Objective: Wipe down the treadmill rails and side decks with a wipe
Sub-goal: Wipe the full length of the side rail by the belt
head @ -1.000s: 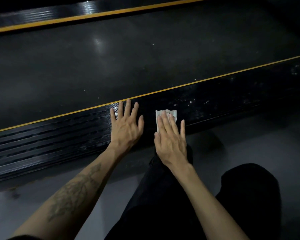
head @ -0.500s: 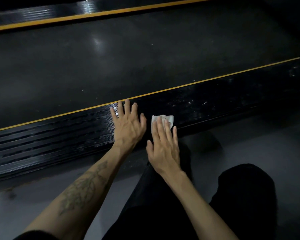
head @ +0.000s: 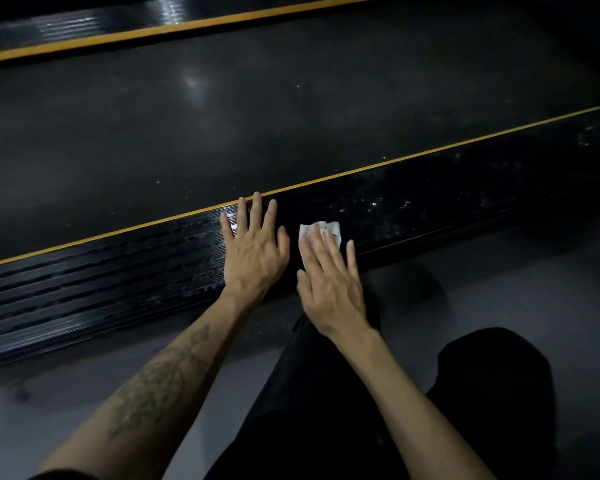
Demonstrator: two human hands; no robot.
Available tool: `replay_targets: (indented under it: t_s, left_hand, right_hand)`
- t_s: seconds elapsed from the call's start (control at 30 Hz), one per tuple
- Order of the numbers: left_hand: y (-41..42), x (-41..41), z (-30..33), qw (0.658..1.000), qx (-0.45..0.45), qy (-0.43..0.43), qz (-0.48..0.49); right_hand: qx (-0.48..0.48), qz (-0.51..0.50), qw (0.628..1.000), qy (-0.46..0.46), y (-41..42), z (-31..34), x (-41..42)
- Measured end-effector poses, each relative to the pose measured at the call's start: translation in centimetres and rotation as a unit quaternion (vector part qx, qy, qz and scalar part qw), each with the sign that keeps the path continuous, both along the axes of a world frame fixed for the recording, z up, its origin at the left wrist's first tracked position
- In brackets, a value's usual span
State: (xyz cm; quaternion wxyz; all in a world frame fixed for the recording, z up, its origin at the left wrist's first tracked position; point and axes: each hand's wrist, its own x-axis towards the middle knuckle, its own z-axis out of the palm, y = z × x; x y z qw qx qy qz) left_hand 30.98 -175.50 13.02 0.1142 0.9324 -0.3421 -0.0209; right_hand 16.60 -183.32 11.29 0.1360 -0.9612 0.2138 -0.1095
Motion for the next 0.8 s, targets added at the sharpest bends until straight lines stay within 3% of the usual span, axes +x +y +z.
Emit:
replay_targets:
  t_s: [0.23, 0.43, 0.63, 0.8]
  left_hand:
    - [-0.2, -0.1, -0.3, 1.000, -0.001, -0.011, 0.006]
    - [-0.2, 0.1, -0.3, 0.999, -0.001, -0.020, -0.033]
    - [-0.4, -0.1, 0.0, 1.000, 0.005, -0.011, -0.024]
    - [-0.7, -0.1, 0.2, 1.000, 0.013, 0.003, -0.019]
  right_hand:
    - [-0.027, -0.087, 0.996, -0.010, -0.4, -0.4, -1.5]
    - [-0.009, 0.004, 1.000, -0.009, -1.2, -0.2, -0.1]
    - [-0.028, -0.079, 0.996, -0.020, -0.2, -0.6, -1.7]
    - [-0.021, -0.017, 1.000, -0.015, -0.7, -0.3, -0.3]
